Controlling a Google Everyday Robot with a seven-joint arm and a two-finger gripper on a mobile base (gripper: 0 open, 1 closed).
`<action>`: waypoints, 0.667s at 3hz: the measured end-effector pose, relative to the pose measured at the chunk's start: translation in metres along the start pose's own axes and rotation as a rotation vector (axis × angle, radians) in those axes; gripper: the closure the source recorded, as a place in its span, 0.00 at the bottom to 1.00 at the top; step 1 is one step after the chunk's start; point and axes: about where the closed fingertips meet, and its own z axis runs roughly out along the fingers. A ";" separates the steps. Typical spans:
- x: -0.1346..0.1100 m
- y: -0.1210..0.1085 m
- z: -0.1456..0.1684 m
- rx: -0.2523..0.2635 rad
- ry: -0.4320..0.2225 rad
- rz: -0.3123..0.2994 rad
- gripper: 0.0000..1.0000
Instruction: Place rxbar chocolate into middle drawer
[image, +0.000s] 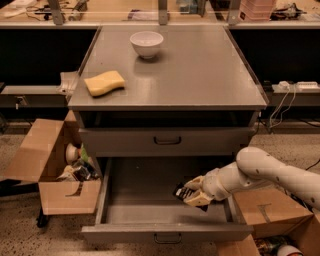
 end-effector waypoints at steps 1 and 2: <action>0.023 -0.027 0.025 0.019 0.021 0.016 1.00; 0.042 -0.049 0.040 0.037 0.039 0.044 0.82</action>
Offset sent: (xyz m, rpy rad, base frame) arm 0.0658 -0.0224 -0.0976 -0.0749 0.0194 -0.1005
